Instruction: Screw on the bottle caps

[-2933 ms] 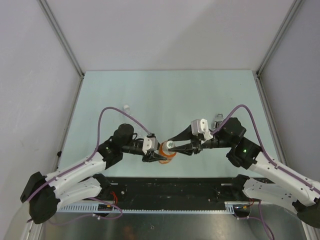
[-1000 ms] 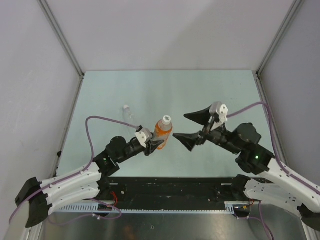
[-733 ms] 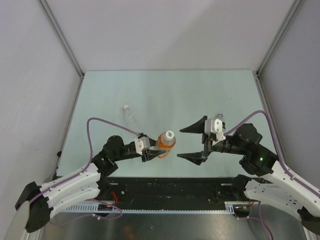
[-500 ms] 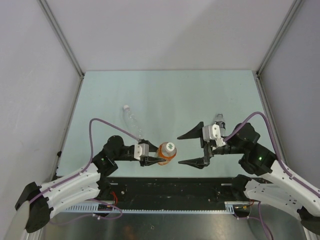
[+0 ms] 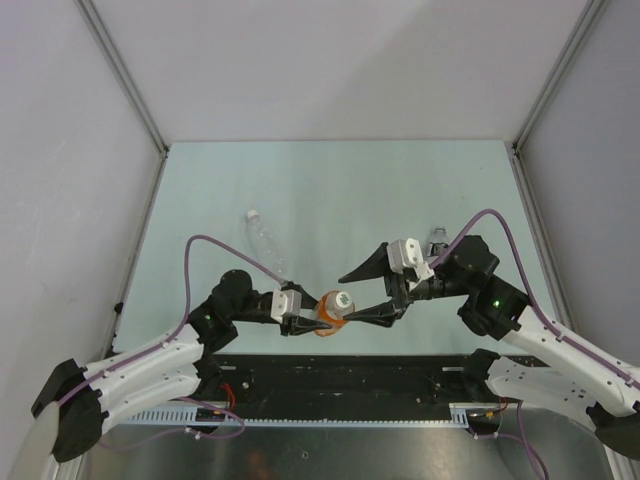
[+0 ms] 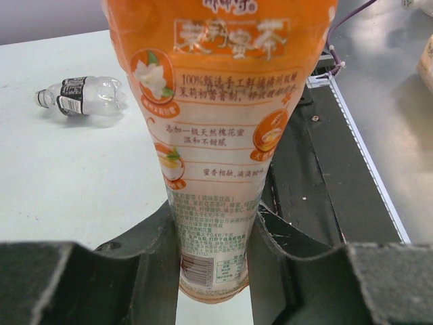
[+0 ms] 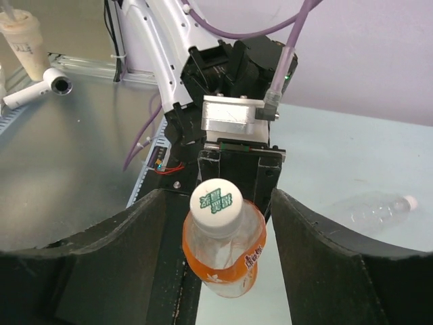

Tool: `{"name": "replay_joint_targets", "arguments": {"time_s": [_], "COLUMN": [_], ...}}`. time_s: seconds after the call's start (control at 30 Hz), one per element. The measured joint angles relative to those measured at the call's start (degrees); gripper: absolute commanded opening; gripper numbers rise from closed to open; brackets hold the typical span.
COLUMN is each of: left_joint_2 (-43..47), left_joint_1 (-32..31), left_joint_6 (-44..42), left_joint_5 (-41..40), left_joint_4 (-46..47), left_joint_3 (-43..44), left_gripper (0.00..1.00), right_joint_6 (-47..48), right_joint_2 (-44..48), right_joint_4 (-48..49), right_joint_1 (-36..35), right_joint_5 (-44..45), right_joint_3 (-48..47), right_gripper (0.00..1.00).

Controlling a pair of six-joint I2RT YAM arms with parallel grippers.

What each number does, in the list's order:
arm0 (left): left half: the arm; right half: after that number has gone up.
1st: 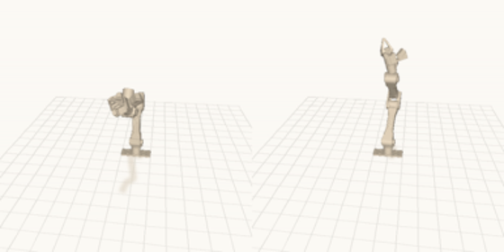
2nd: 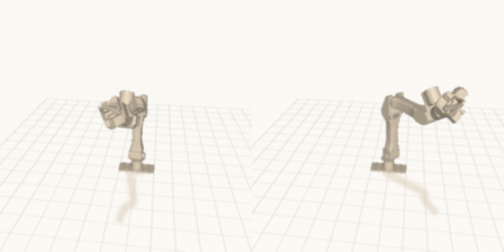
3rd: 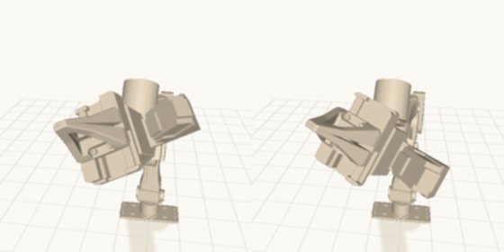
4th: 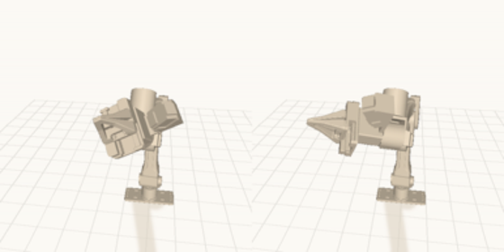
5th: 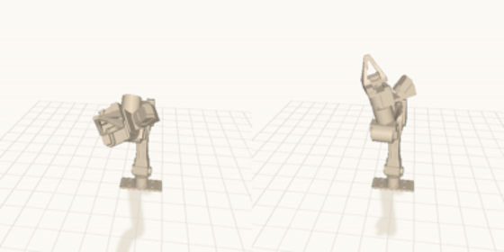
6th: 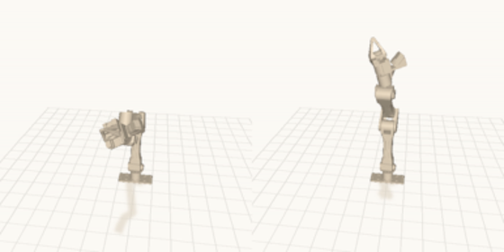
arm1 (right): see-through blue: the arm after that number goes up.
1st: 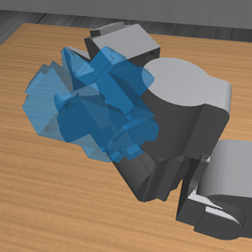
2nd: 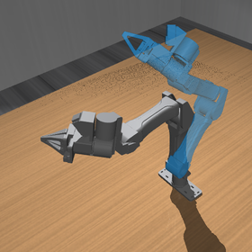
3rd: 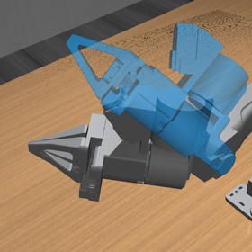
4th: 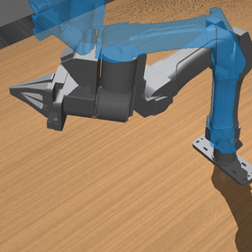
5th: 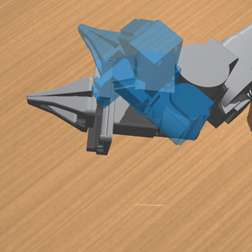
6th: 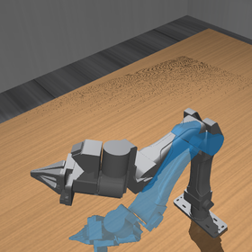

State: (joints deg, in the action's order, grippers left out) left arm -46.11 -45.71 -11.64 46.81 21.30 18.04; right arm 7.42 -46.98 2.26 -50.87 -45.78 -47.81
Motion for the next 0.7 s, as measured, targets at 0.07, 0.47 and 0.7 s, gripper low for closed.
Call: {"name": "replay_joint_targets", "arguments": {"time_s": [0.07, 0.47, 0.7], "left_joint_2": [-0.15, -0.26, -0.24], "left_joint_1": [0.00, 0.00, 0.00], "left_joint_6": [0.00, 0.02, 0.00], "left_joint_5": [-0.02, -0.07, -0.17], "left_joint_4": [-0.07, -0.07, -0.15], "left_joint_3": [0.00, 0.00, 0.00], "left_gripper": [0.00, 0.00, 0.00], "right_joint_6": [-0.33, -0.26, 0.24], "right_joint_2": [0.00, -0.33, -0.35], "right_joint_4": [0.76, 1.40, 1.40], "right_joint_1": [0.00, -0.11, -0.39], "right_joint_5": [-0.72, -2.36, -1.03], "right_joint_3": [0.00, 0.00, 0.00], "right_gripper": [0.60, 0.47, 0.25]}}
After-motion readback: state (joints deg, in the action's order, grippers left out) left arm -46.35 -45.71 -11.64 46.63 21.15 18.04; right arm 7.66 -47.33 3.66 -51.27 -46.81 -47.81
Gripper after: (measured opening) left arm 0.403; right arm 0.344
